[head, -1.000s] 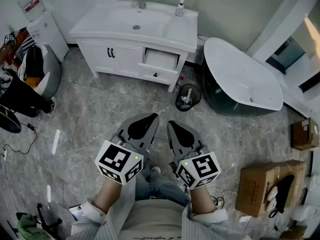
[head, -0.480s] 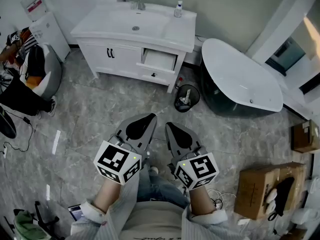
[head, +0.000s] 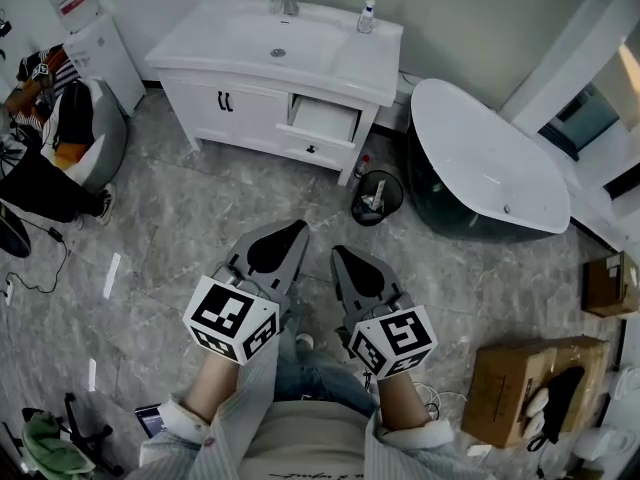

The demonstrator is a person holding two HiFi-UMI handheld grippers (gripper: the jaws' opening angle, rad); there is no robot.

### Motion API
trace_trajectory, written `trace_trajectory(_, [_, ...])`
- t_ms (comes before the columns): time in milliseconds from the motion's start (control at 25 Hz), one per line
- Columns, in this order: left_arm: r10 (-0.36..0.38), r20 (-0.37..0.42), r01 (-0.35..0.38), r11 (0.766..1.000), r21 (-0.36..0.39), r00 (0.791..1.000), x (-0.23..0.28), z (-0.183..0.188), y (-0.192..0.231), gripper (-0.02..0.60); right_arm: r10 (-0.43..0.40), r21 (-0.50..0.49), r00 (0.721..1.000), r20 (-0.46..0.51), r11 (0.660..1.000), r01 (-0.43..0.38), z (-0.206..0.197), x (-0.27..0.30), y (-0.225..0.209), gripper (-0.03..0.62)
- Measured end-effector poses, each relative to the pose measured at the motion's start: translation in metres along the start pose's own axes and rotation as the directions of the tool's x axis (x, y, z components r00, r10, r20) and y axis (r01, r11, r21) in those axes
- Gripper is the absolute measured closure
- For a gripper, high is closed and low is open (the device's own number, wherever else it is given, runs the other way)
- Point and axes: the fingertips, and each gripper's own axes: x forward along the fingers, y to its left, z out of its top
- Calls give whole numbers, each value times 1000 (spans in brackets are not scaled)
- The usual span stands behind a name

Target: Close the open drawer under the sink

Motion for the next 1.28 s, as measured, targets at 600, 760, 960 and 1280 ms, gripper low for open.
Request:
trace_trajectory(600, [-44, -3, 44, 999, 29, 999, 83, 31, 98, 566, -42, 11, 999, -1, 999, 42, 32, 116, -50, 585])
trace_trajectory(760, [-52, -10, 52, 998, 41, 999, 104, 44, 133, 566, -64, 26, 998, 4, 998, 63, 44, 152, -64, 585])
trace_trajectory(960, [-63, -20, 64, 997, 53, 998, 120, 50, 172, 566, -88, 39, 996, 13, 995, 88, 51, 191, -77, 585])
trace_trajectory(1280, [-99, -58, 101, 994, 50, 993, 134, 47, 209, 566, -141, 75, 990, -4, 987, 141, 49, 226, -93, 585])
